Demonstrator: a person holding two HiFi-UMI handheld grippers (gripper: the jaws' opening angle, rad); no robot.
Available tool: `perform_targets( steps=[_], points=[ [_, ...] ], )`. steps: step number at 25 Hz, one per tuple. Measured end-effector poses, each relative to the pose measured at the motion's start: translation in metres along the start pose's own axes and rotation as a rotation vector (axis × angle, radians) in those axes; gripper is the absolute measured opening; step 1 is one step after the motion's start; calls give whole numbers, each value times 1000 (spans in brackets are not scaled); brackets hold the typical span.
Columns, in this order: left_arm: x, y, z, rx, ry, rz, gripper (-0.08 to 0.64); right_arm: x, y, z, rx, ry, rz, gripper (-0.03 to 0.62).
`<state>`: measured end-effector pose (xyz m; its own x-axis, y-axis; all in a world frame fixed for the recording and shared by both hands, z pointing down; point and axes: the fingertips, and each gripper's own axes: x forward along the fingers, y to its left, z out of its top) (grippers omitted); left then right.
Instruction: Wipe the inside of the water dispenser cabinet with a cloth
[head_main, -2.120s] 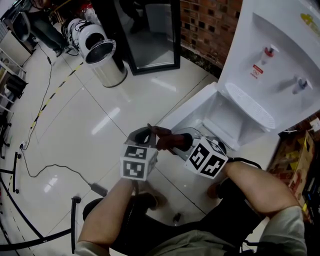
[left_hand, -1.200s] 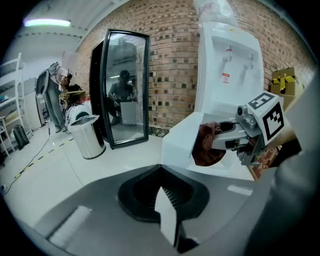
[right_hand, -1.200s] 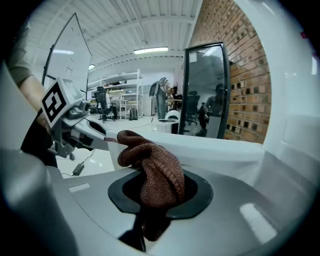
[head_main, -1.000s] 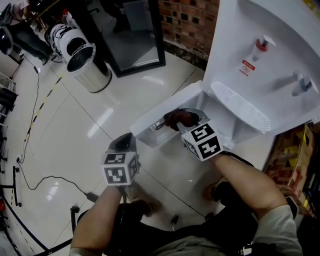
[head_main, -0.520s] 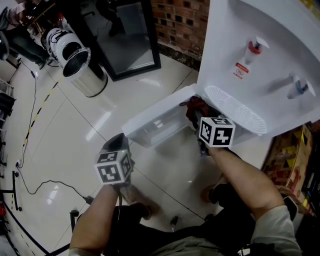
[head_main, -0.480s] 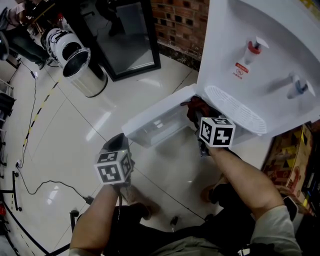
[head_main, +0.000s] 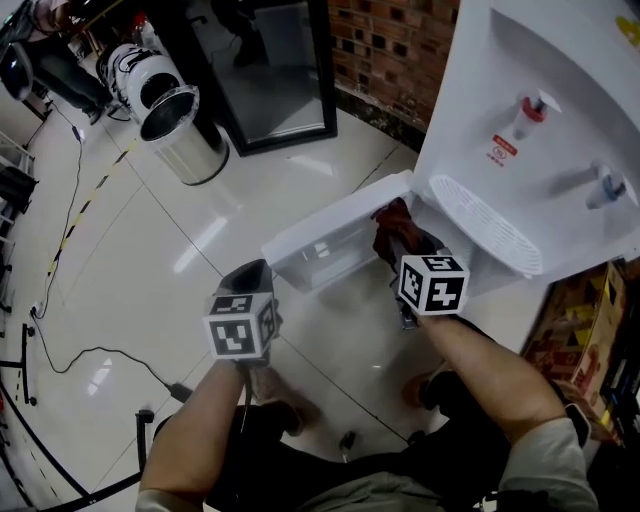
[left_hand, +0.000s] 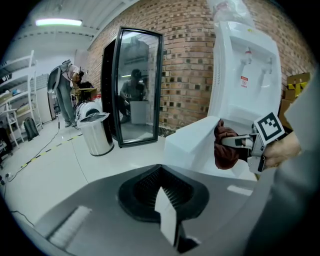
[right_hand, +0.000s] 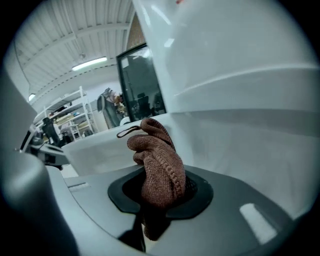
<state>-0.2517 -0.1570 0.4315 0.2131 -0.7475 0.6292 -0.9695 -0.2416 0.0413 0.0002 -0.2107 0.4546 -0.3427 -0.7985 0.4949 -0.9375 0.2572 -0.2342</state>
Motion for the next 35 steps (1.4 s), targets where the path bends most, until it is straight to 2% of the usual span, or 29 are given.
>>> perform_targets(
  steps=[7, 9, 11, 17, 20, 25, 30, 35],
  points=[
    [-3, -2, 0, 36, 2, -19, 0, -21, 161, -41, -362, 49, 430, 103],
    [-3, -2, 0, 43, 2, -23, 0, -24, 190, -52, -425, 72, 505, 102],
    [-5, -3, -1, 49, 7, -26, 0, -20, 207, -63, -466, 109, 536, 102],
    [-9, -9, 1, 95, 3, -35, 0, 16, 206, -77, -541, 176, 493, 103],
    [-8, -13, -5, 110, 22, -57, 0, 29, 193, -78, -534, 188, 448, 103],
    [-5, -13, -6, 124, 30, -55, 0, 45, 159, -64, -445, 190, 346, 103],
    [-3, -7, -4, 115, 27, -29, 0, 61, 114, -42, -292, 179, 226, 103],
    [-2, -7, -4, 114, 25, -17, 0, 67, 78, -33, -168, 185, 152, 103]
  ],
)
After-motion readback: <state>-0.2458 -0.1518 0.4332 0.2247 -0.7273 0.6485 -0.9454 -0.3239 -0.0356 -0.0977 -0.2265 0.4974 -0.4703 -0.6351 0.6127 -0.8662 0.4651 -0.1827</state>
